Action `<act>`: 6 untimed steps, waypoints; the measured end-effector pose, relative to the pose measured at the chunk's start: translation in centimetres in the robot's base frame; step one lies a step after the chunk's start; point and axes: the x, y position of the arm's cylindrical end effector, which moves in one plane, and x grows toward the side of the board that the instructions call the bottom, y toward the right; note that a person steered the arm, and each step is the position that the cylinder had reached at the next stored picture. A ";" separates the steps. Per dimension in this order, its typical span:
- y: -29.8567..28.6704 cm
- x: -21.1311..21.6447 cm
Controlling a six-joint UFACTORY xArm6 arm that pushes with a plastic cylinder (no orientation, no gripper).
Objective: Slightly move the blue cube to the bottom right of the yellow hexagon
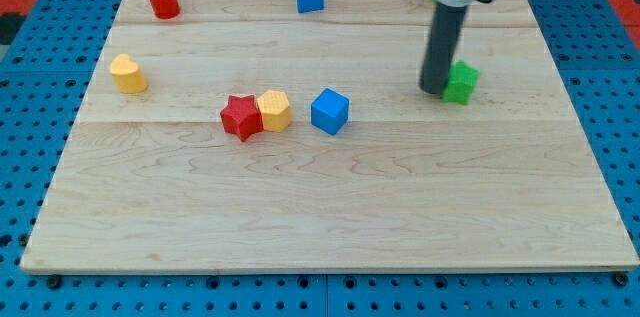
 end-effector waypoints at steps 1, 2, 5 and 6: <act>1.0 1.6; -0.9 3.9; -2.2 2.3; -2.9 1.2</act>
